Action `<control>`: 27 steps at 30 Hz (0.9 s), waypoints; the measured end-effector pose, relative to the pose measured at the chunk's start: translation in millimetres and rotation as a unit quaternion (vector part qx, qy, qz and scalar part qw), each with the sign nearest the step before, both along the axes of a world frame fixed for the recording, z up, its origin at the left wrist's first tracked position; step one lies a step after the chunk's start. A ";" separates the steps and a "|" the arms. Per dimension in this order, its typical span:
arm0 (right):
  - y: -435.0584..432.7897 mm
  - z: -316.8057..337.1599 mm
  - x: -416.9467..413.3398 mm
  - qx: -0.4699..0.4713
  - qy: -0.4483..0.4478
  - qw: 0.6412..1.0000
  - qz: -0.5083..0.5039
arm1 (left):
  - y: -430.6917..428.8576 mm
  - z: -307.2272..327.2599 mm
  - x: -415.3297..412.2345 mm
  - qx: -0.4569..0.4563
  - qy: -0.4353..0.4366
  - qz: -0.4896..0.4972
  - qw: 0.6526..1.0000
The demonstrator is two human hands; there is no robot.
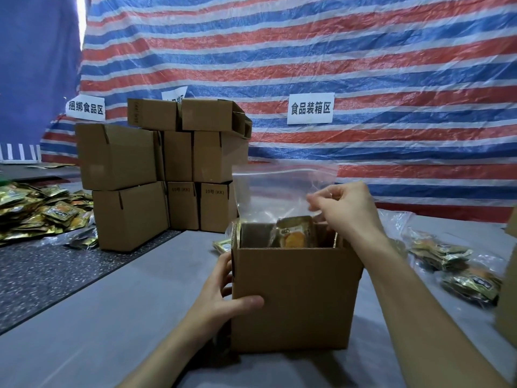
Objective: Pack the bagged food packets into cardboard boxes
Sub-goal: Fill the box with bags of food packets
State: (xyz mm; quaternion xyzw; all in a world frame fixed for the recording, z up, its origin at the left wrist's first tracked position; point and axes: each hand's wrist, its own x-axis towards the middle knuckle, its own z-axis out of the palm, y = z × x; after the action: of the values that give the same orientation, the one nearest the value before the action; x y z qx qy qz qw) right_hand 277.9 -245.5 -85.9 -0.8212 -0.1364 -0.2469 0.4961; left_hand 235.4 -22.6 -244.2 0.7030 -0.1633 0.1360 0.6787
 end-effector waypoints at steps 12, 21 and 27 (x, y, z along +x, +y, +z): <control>-6.0 18.5 -18.1 -0.037 0.229 0.959 0.164 | -0.5 -1.0 0.1 -0.009 0.007 0.004 1.000; 0.6 8.7 -11.1 -0.224 0.212 0.950 -0.045 | -0.1 -1.3 0.7 0.012 -0.014 0.005 1.000; -5.6 18.4 -18.4 -0.216 0.217 0.951 -0.036 | 1.0 -1.5 0.5 0.024 -0.017 0.005 1.000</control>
State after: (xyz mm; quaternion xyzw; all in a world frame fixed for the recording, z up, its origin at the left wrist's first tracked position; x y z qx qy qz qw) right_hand 259.5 -251.1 -67.4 -0.9468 -0.0461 -0.0444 0.3153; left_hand 235.8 -21.6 -245.7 0.7175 -0.1744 0.1474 0.6581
